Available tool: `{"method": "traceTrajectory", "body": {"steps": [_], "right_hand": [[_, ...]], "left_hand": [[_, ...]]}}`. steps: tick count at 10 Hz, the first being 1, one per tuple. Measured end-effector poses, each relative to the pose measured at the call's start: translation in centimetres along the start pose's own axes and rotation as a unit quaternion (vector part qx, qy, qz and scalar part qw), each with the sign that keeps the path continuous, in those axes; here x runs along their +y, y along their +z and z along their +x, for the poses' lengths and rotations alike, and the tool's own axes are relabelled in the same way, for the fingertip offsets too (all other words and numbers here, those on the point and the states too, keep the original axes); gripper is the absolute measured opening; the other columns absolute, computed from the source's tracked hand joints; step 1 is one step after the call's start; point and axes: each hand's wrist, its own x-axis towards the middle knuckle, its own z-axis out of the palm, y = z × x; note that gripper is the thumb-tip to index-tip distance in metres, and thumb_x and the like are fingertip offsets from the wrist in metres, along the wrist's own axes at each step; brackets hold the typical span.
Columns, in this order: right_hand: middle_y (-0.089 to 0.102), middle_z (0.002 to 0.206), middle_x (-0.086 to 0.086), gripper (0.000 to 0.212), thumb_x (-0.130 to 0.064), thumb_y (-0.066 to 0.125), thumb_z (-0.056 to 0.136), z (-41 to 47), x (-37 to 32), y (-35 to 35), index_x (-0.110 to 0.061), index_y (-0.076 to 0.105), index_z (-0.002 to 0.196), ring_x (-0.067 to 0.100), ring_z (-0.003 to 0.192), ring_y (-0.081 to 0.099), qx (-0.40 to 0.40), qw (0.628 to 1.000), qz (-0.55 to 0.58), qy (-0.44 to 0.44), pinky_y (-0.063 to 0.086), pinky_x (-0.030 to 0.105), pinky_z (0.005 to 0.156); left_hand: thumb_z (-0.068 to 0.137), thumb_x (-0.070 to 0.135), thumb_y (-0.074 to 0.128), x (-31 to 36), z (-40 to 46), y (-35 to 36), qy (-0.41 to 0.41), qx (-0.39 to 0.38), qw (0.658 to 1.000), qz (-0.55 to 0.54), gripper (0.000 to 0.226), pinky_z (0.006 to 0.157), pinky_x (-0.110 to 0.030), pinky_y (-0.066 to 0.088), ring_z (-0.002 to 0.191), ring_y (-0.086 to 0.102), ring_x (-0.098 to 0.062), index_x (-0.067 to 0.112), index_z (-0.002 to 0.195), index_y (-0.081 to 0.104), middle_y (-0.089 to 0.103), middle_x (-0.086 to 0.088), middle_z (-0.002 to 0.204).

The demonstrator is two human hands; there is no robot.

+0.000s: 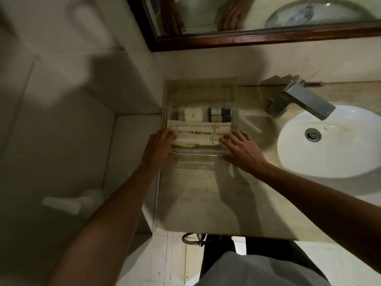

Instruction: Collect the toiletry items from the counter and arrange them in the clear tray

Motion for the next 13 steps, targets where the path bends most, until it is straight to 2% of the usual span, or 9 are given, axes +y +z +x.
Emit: {"method": "traceTrajectory", "body": {"steps": [1,3,4,6,7,8,10,12,13], "right_hand": [[0.044,0.147,0.010,0.066,-0.052,0.060,0.089,-0.1,-0.1,0.0,-0.020,0.040,0.143,0.029,0.135,0.038,0.003,1.000,0.009,0.016,0.029,0.048,0.114],[0.020,0.157,0.015,0.106,-0.065,0.069,0.074,0.1,0.1,-0.5,-0.020,0.017,0.155,0.034,0.142,0.022,0.040,0.994,0.052,0.083,0.016,0.052,0.119],[0.015,0.158,0.015,0.115,-0.067,0.071,0.069,1.4,0.7,-0.8,-0.025,0.008,0.156,0.036,0.144,0.016,0.041,0.991,0.057,0.112,0.012,0.054,0.119],[0.020,0.155,0.016,0.117,-0.062,0.074,0.067,4.6,1.9,-1.4,-0.023,0.008,0.155,0.036,0.141,0.020,0.061,0.986,0.045,0.147,0.015,0.055,0.118],[0.018,0.158,0.017,0.118,-0.061,0.074,0.069,5.8,2.5,-1.5,-0.025,0.003,0.156,0.036,0.144,0.015,0.052,0.985,0.050,0.159,0.007,0.055,0.120],[0.006,0.163,0.013,0.115,-0.058,0.073,0.074,6.8,3.2,-1.2,-0.026,-0.001,0.156,0.034,0.148,0.004,0.052,0.986,0.053,0.152,0.003,0.054,0.120],[-0.001,0.164,0.010,0.113,-0.061,0.069,0.076,7.7,3.9,-1.8,-0.027,-0.003,0.156,0.032,0.150,0.000,0.020,0.990,0.011,0.142,0.006,0.055,0.120],[0.009,0.163,0.011,0.110,-0.057,0.070,0.077,6.6,3.8,-2.4,-0.021,0.002,0.156,0.032,0.147,0.015,0.000,0.992,0.032,0.121,0.020,0.051,0.119],[0.017,0.161,0.011,0.105,-0.056,0.071,0.079,3.8,3.5,-4.1,-0.018,0.010,0.155,0.030,0.146,0.021,-0.022,0.993,0.031,0.108,0.019,0.045,0.117]], "left_hand": [[0.070,0.041,0.079,0.2,-0.2,-0.2,0.013,-0.006,1.000,0.000,0.069,0.093,-0.042,0.044,0.114,0.050,-0.029,0.014,0.128,0.054,0.050,-0.008,0.130],[0.063,0.050,0.082,0.1,0.2,-0.9,-0.005,0.017,1.000,0.005,0.094,0.099,-0.045,0.043,0.120,0.046,-0.029,0.016,0.140,0.039,0.043,-0.011,0.139],[0.061,0.047,0.084,0.1,1.3,-1.1,-0.029,0.044,0.999,-0.004,0.097,0.101,-0.046,0.041,0.119,0.046,-0.032,0.014,0.141,0.039,0.044,-0.013,0.137],[0.065,0.038,0.084,0.6,4.5,-1.4,-0.048,0.055,0.997,-0.009,0.095,0.101,-0.045,0.038,0.120,0.044,-0.032,0.017,0.142,0.034,0.041,-0.012,0.138],[0.064,0.036,0.085,0.2,5.9,-1.6,-0.052,0.060,0.997,-0.006,0.094,0.101,-0.046,0.037,0.122,0.043,-0.031,0.018,0.142,0.035,0.040,-0.011,0.139],[0.065,0.031,0.086,-0.1,7.3,-1.4,-0.039,0.063,0.997,0.017,0.092,0.099,-0.045,0.039,0.121,0.043,-0.031,0.018,0.141,0.035,0.041,-0.011,0.138],[0.068,0.025,0.083,-0.3,8.1,-1.6,-0.017,0.050,0.998,0.035,0.087,0.101,-0.046,0.037,0.122,0.042,-0.030,0.017,0.141,0.036,0.039,-0.012,0.141],[0.071,0.026,0.081,0.9,7.0,-1.5,-0.075,0.014,0.997,0.001,0.100,0.109,-0.045,0.031,0.135,0.033,-0.031,0.019,0.151,0.021,0.027,-0.010,0.154],[0.076,0.029,0.078,2.6,4.4,-1.5,-0.109,0.003,0.994,-0.030,0.099,0.113,-0.043,0.025,0.141,0.026,-0.031,0.016,0.153,0.017,0.022,-0.011,0.157]]}}
